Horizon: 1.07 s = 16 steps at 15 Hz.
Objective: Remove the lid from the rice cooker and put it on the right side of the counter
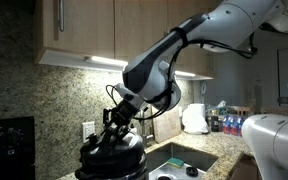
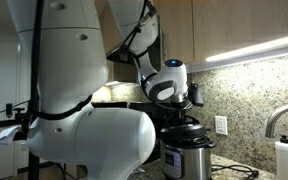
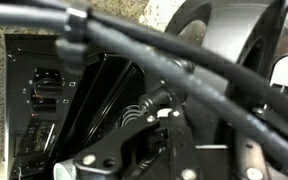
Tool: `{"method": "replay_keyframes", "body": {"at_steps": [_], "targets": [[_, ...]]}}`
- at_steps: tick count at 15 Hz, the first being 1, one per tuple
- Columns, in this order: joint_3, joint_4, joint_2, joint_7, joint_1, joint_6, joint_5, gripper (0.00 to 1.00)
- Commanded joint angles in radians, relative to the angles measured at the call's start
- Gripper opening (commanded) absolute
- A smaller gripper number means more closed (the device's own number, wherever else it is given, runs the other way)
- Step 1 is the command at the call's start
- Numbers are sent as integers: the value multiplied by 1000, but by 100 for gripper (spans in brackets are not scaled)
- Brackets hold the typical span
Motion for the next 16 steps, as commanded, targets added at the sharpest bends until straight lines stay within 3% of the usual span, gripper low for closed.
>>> {"method": "replay_keyframes", "body": {"at_steps": [1, 4, 8, 9, 16], "targets": [[-135, -68, -117, 0, 195, 180, 88, 3], [-244, -47, -127, 20, 333, 298, 146, 4], [-349, -47, -156, 85, 459, 414, 116, 4], [-258, -25, -133, 117, 329, 336, 94, 4], [-112, -41, -108, 151, 170, 343, 105, 3]]}}
